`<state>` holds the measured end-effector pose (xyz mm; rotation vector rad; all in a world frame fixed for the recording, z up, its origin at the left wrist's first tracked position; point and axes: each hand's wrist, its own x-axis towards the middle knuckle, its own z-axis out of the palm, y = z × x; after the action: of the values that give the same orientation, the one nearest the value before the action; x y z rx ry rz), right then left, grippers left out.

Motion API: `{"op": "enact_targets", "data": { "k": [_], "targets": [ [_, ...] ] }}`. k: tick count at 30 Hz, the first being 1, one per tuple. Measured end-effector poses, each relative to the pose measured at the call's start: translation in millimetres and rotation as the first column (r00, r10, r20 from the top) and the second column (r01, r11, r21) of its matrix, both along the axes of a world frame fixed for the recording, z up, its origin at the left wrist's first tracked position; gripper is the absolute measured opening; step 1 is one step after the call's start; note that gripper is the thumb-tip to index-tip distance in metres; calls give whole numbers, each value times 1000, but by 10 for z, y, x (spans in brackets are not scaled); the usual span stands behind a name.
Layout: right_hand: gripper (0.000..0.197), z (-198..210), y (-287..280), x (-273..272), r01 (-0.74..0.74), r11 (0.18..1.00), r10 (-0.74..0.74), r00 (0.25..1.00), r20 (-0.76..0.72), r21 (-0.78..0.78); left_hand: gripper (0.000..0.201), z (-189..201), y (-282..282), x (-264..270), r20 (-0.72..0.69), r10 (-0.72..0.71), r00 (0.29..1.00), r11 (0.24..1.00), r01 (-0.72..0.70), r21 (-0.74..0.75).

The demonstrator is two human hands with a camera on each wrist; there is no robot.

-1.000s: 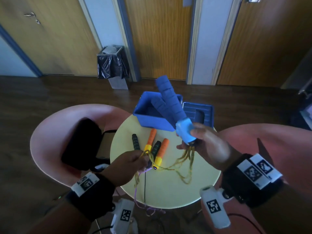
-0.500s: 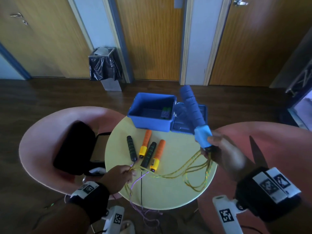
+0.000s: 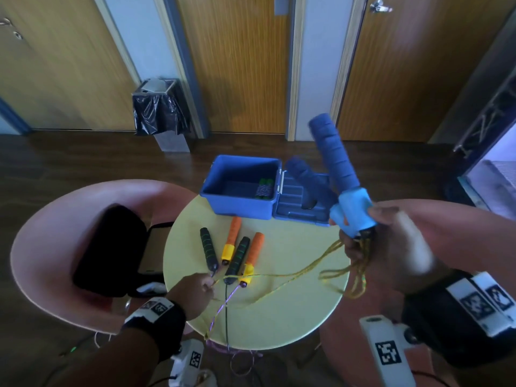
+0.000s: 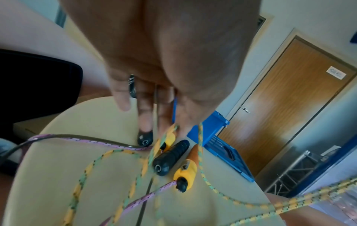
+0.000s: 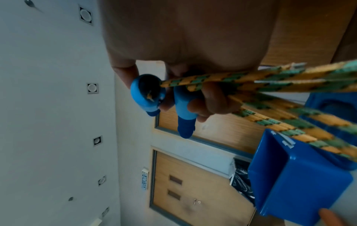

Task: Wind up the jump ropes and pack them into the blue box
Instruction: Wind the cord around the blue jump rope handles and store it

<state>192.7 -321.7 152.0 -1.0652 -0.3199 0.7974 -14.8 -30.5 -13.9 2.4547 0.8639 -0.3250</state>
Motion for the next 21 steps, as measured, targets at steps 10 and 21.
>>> {"op": "enact_targets", "data": {
  "k": [10,21],
  "targets": [
    [55,-13,17,-55,136,981,-113,981,158,-141,18,222,-47,376,365,260,894,944,-155,-292],
    [32,69,-298,175,388,917,-363,908,208,-90,49,536,-242,682,353,65,933,829,147,-540]
  ]
}}
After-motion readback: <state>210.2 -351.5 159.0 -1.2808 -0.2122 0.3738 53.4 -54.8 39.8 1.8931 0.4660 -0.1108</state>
